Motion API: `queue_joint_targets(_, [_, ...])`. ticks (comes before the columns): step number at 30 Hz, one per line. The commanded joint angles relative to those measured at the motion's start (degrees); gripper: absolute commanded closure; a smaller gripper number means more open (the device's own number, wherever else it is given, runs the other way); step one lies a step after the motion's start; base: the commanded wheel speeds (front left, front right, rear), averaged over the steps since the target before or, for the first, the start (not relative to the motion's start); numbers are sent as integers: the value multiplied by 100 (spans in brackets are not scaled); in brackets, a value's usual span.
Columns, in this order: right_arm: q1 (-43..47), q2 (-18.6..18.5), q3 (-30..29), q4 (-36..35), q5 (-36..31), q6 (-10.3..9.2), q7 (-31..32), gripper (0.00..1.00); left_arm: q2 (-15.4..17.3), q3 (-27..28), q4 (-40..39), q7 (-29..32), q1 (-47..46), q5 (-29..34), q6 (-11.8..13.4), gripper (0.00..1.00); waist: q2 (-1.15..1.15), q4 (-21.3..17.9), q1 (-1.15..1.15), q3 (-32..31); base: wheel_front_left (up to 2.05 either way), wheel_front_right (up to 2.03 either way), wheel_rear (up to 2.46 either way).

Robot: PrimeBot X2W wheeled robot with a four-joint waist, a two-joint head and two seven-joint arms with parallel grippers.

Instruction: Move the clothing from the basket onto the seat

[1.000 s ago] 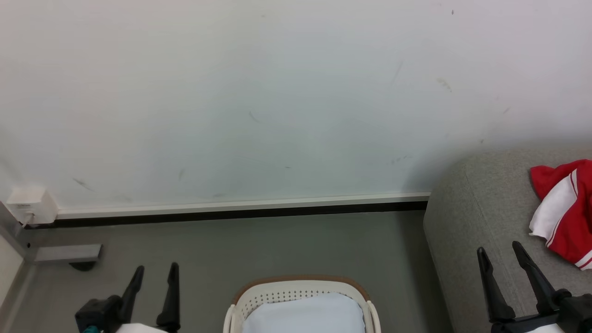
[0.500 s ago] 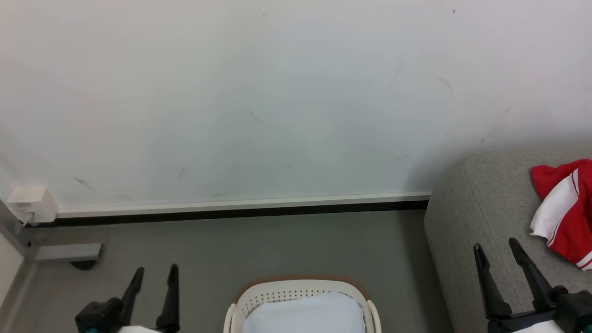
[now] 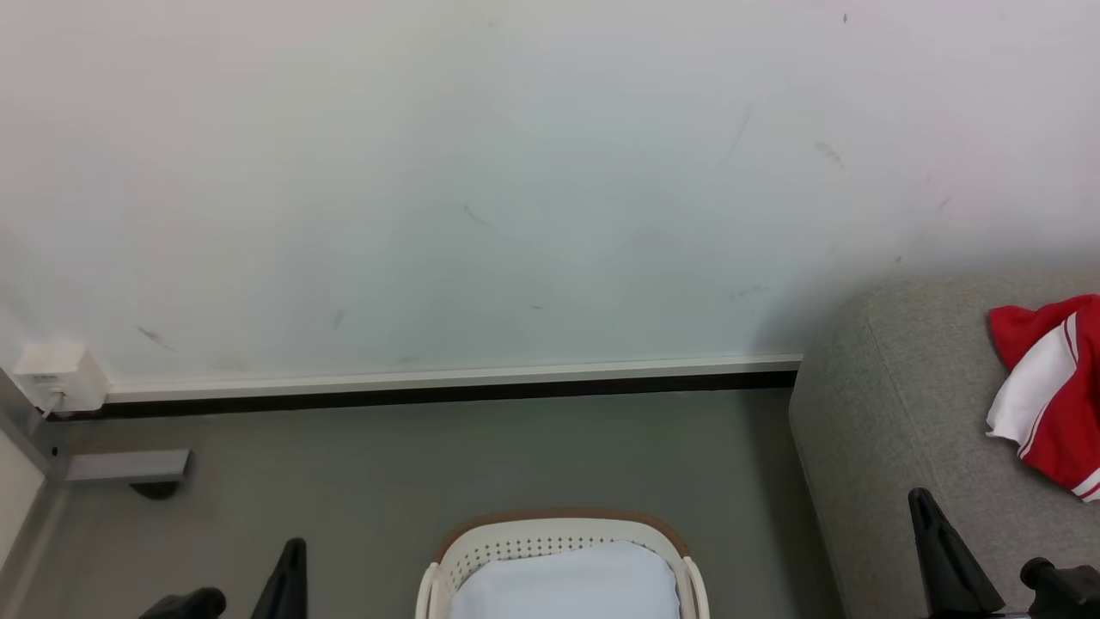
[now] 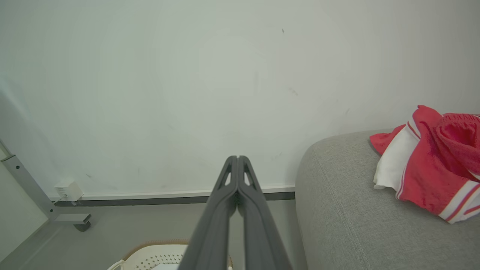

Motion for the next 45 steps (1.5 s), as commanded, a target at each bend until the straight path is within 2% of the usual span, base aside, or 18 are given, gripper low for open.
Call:
queue_joint_targets(1, [-118,-18,-72,-71,247,-1,44,100,18,68,-120,51,-132,-282,-25,100,0,4,0,4,0,0,0])
queue_joint_targets(23, [-264,143,-418,-33,2156,-3,569,100,-71,273,-335,577,-227,-2262,-125,100,0,46,0,66,0,0,0])
queue_joint_targets(45, [-358,274,-692,-4,3588,-5,977,100,-143,450,-472,995,-309,-3746,-202,100,0,87,0,125,0,0,0])
